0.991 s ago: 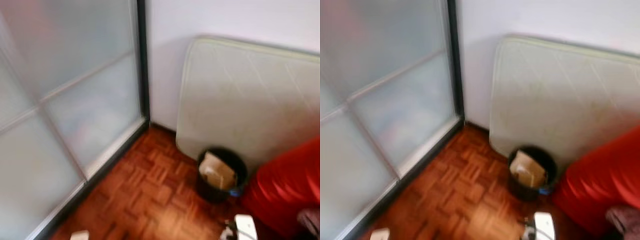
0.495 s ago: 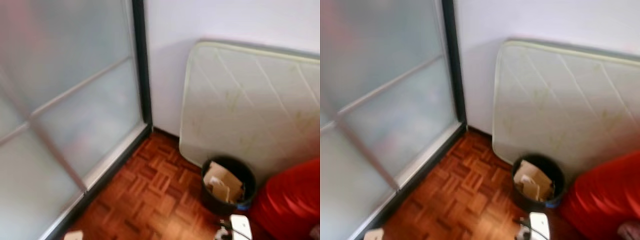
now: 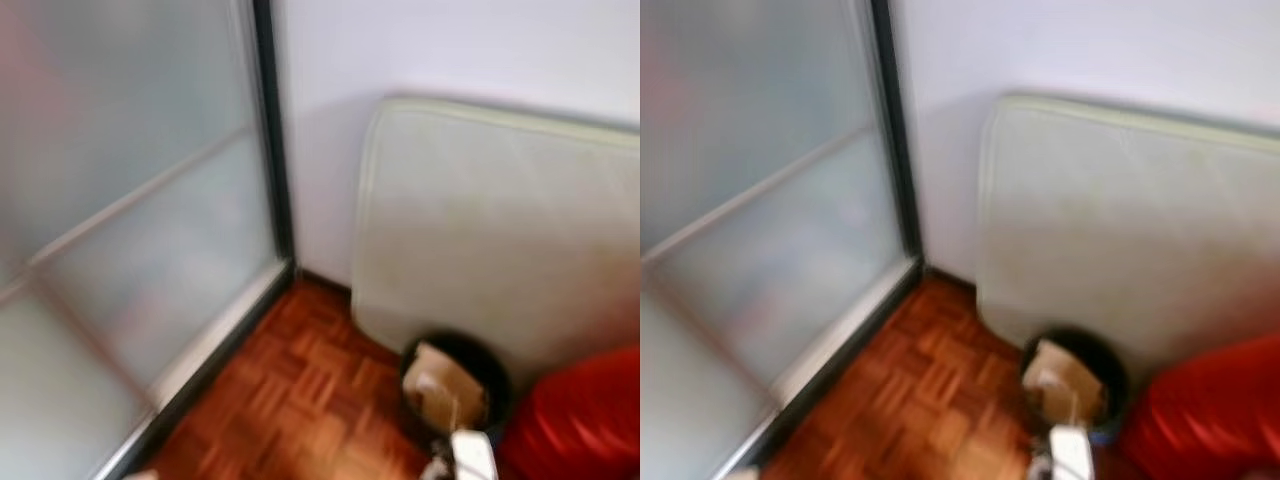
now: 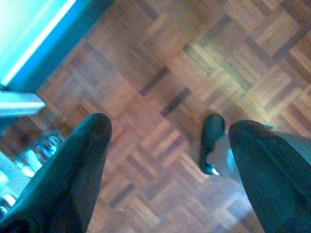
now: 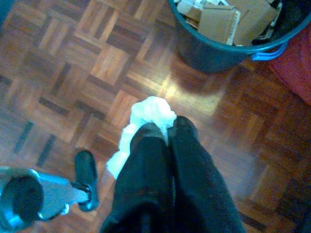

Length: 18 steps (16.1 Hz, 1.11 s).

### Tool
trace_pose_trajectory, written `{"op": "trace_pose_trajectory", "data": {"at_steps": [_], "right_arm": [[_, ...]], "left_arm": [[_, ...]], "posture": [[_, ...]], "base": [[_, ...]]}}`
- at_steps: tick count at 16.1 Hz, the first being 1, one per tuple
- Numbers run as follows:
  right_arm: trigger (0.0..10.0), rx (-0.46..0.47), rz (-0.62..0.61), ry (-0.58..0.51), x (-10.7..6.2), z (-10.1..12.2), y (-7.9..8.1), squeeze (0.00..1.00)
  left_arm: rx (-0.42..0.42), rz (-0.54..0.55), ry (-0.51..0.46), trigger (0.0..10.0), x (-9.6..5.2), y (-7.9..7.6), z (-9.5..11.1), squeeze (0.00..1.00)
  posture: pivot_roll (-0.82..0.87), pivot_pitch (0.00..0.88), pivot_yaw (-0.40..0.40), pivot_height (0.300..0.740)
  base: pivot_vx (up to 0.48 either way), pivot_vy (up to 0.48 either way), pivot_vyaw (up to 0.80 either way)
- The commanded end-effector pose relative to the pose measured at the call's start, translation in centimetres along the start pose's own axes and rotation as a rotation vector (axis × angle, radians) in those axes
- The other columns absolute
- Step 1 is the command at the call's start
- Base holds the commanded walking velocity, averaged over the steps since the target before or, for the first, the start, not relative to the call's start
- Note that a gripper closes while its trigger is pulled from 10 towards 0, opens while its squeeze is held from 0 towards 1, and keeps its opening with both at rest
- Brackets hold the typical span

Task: Clean up the room

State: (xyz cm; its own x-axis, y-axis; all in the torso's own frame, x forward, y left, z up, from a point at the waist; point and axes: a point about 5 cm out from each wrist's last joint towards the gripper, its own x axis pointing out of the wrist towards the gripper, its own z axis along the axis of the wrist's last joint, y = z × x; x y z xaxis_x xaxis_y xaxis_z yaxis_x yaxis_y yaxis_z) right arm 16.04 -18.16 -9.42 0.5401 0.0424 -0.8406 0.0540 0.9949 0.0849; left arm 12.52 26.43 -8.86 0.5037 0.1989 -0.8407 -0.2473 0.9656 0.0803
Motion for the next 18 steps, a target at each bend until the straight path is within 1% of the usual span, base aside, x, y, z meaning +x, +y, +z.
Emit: {"op": "trace_pose_trajectory", "data": {"at_steps": [1,3,4,7,9,10,18], "right_arm": [[10.0,-0.01,-0.031,0.017,-0.3,-0.4,-1.2,0.0],[10.0,-0.008,-0.037,0.012,-0.3,-0.4,-1.3,0.0],[10.0,0.015,-0.044,0.0,-0.3,-0.4,-1.4,0.0],[10.0,0.067,-0.072,-0.01,-0.4,-0.4,-1.8,0.0],[10.0,0.085,-0.082,-0.004,-0.5,-0.6,-2.1,0.0],[10.0,0.079,-0.08,0.003,-0.5,-0.6,-2.2,0.0],[10.0,0.066,-0.088,0.001,-0.6,-0.4,-2.7,0.0]], "left_arm": [[-0.017,-0.006,-0.027,10.0,0.2,-0.6,0.8,0.0],[-0.019,-0.005,-0.024,10.0,0.2,-0.5,0.8,0.0],[-0.005,-0.01,-0.02,10.0,0.3,-0.5,1.0,0.0],[0.015,-0.018,-0.03,10.0,0.4,-0.5,1.6,0.0],[0.03,-0.031,-0.036,10.0,0.4,-0.8,1.7,0.0],[0.031,-0.034,-0.038,10.0,0.4,-0.9,1.8,0.0],[0.012,-0.046,-0.032,10.0,0.4,-1.4,1.4,0.0]], "posture": [[0.06,0.005,0.033,0.74],[0.06,0.003,0.038,0.74],[0.04,0.003,0.063,0.74],[0.04,0.005,0.085,0.74],[0.03,0.004,0.087,0.74],[0.03,0.003,0.081,0.74],[0.03,0.005,0.058,0.74]], "base": [[0.27,0.0,-0.46],[0.266,0.0,0.0],[0.27,0.0,0.0],[0.268,0.0,0.0],[0.268,0.0,0.0],[0.274,0.0,0.0],[0.27,0.0,-0.76]]}}
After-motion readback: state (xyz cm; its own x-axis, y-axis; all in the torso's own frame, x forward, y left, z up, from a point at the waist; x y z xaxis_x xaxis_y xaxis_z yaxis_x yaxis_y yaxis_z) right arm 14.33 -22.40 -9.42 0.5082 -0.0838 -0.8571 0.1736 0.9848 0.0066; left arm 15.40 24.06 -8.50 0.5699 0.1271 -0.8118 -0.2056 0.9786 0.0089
